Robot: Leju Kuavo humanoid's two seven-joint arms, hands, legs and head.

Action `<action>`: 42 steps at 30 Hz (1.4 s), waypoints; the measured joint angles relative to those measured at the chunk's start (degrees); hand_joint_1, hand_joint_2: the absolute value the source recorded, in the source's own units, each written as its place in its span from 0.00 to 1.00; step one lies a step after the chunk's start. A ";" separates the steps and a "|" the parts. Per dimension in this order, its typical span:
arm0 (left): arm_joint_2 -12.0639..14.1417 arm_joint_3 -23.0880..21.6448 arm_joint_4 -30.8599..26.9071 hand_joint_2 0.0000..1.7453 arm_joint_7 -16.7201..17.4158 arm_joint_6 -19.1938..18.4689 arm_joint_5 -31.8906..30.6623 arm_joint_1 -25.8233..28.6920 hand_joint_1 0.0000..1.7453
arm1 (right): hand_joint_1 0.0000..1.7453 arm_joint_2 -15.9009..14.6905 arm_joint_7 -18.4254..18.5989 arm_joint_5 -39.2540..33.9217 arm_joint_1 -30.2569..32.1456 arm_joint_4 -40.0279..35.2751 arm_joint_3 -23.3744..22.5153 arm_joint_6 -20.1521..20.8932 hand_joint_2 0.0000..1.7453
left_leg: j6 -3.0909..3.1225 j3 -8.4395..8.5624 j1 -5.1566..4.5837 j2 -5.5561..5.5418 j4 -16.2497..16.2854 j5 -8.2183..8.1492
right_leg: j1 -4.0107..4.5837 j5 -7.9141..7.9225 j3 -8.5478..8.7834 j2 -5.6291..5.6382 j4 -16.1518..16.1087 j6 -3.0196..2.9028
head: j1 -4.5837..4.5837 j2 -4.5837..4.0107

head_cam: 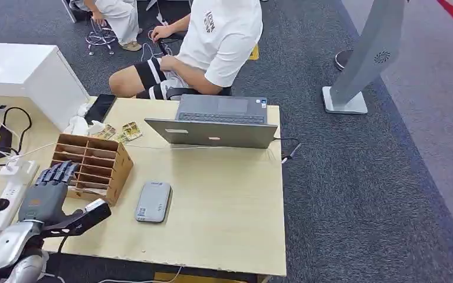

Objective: Pass the card to the sensor for recognition and then transmit it.

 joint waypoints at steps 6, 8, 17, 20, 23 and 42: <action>0.00 0.33 1.12 1.00 0.79 0.00 -1.01 -0.64 0.00 | 0.00 0.00 0.09 0.98 -0.01 -0.04 0.50 0.02 1.00 | 0.00 0.00 0.00 -0.01 0.00 0.00 | 0.00 0.00 0.00 0.00 0.00 0.00 | 0.02 -0.02; 0.00 0.50 1.62 1.00 1.05 0.00 -1.20 -1.00 0.00 | 0.00 0.00 0.09 0.98 -0.02 -0.09 0.59 0.09 1.00 | 0.00 0.00 0.00 0.00 0.00 0.00 | 0.00 0.00 0.00 0.00 0.00 0.00 | 0.00 -0.02; -0.41 0.85 3.32 1.00 1.14 0.37 -3.06 -2.17 0.00 | 0.00 0.00 0.07 1.88 -0.02 -0.26 0.74 0.04 1.00 | 0.00 0.00 0.00 -0.01 0.00 0.00 | 0.00 0.00 0.00 0.00 0.00 0.00 | 0.02 -0.02; -0.72 0.85 3.76 1.00 1.16 0.44 -3.43 -2.47 0.00 | 0.00 0.00 0.09 1.92 -0.02 -0.26 0.98 -0.02 1.00 | 0.00 0.00 0.00 -0.01 0.00 0.00 | 0.00 0.00 0.00 0.00 0.00 0.00 | 0.02 0.00; -0.90 0.85 3.98 1.00 1.18 0.57 -3.56 -2.60 0.00 | 0.00 0.00 0.11 1.92 -0.03 -0.26 1.18 -0.11 1.00 | 0.00 0.00 0.00 -0.01 0.00 0.00 | 0.00 0.00 -0.01 0.00 0.00 0.00 | 0.02 0.00; -3.50 -0.39 4.83 1.00 0.50 1.49 -4.90 -5.02 0.00 | 0.00 0.00 0.66 2.05 -0.06 -0.33 1.75 -0.70 1.00 | 0.00 0.01 0.00 0.00 0.00 0.00 | 0.00 0.00 -0.03 0.01 0.00 0.00 | 0.02 -0.02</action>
